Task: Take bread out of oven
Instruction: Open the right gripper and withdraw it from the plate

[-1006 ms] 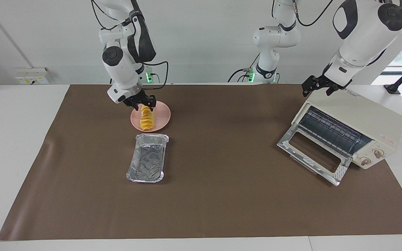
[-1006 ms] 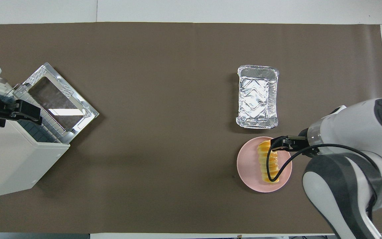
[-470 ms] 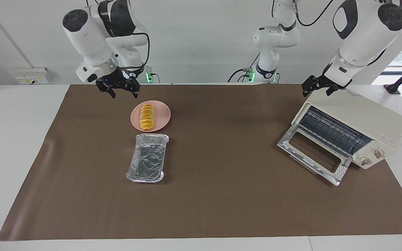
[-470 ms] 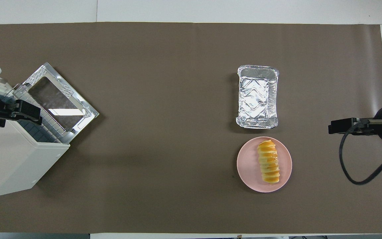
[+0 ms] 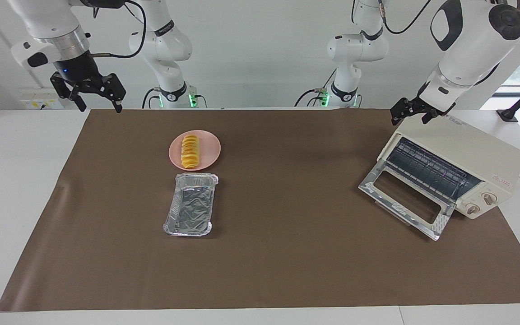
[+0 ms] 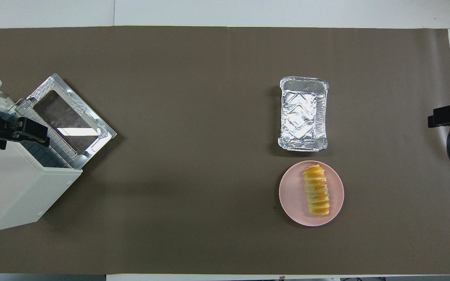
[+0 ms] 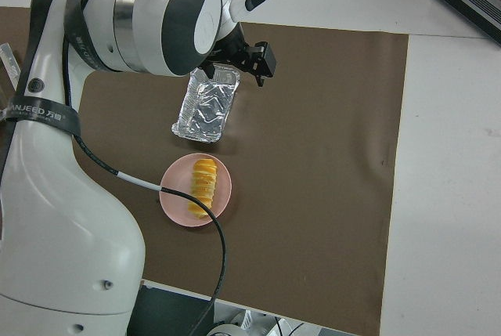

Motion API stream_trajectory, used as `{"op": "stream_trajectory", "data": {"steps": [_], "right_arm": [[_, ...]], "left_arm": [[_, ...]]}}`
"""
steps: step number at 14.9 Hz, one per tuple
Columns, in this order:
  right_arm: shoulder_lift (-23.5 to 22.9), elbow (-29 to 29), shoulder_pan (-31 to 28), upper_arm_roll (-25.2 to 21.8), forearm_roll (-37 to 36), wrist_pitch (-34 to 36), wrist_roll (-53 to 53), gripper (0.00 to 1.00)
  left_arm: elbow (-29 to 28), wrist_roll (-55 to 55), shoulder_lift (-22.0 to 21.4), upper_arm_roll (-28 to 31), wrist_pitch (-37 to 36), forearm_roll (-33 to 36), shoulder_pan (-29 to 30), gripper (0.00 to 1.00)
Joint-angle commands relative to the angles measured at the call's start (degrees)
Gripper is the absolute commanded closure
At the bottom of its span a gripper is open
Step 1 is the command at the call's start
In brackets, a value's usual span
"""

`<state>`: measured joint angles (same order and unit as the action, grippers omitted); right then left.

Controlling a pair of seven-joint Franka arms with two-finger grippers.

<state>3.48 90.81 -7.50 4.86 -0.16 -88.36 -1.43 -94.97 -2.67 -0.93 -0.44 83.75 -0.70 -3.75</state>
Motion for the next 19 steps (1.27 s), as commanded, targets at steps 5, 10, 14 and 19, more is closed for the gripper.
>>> {"op": "stream_trajectory", "data": {"steps": [5, 10, 14, 19], "right_arm": [[1.26, 3.58, -1.37, 0.59, -1.42, 2.23, 1.25, 0.0], [1.35, 2.7, -1.64, 0.76, -1.51, 2.41, 3.01, 0.0], [1.35, 3.14, 1.67, -0.8, -1.25, 1.53, 2.66, 0.0], [0.74, 2.18, 8.03, -7.59, -0.89, 2.31, 2.4, 0.0]], "left_arm": [[-0.92, -0.05, -1.09, -0.35, 0.89, 1.14, 0.41, 0.0], [-0.92, -0.05, -1.0, -0.35, 0.89, 1.14, 0.41, 0.0], [-0.92, -0.05, -1.0, -0.35, 0.89, 1.14, 0.41, 0.0], [-0.92, -0.05, -1.0, -0.35, 0.89, 1.14, 0.41, 0.0]]}}
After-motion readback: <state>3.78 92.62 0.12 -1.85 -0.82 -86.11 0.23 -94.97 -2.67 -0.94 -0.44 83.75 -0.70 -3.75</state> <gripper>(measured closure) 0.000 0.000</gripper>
